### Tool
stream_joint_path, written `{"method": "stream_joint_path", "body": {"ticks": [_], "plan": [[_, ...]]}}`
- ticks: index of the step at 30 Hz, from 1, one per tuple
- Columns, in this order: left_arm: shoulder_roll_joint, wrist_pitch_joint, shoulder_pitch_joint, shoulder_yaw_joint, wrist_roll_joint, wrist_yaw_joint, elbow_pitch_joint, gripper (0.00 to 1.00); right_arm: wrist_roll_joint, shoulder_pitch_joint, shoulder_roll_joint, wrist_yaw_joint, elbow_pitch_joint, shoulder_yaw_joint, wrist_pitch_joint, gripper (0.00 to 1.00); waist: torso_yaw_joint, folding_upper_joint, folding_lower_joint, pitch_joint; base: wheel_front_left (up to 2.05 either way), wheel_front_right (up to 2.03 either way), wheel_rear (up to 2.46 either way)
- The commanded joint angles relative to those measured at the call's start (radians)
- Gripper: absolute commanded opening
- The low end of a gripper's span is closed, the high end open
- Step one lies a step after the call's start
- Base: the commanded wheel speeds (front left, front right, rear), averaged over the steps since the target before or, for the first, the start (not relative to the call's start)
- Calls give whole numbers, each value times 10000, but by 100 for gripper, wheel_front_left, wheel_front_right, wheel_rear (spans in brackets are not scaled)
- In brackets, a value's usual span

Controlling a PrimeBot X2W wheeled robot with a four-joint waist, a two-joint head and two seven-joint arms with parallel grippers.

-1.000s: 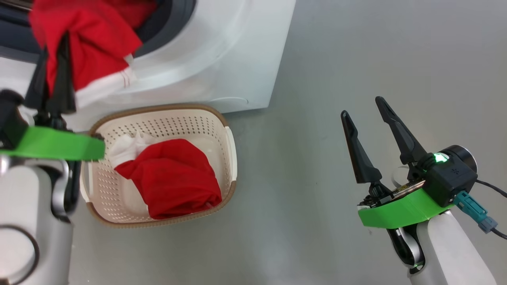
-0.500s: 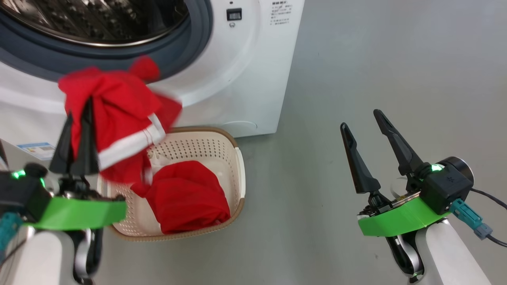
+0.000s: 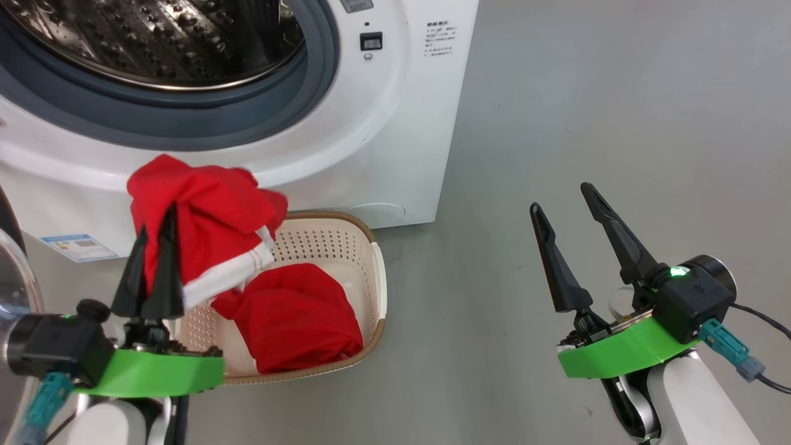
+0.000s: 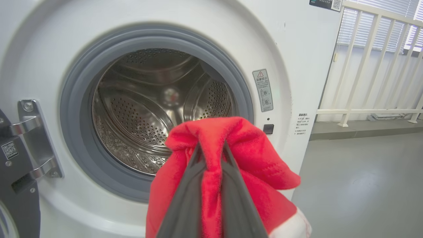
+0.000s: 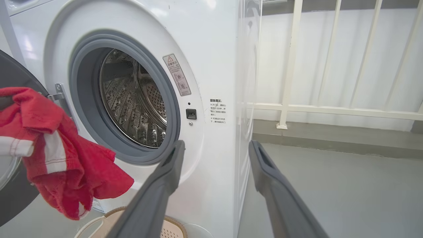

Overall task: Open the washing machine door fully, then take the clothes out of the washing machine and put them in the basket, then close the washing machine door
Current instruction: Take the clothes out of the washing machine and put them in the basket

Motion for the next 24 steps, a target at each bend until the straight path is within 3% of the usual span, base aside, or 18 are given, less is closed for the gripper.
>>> {"method": "stream_joint_path", "body": {"ticks": [1,24], "plan": [[107,-78,-74,268,145,29,-139,0,34,21,20,60,-279,252,-63,100,16,0,0,82,0,0,0],[-643,-78,-2561,748,554,-623,4719,0,-281,-537,20,60,-840,225,-63,100,148,0,0,2131,0,0,0]]}}
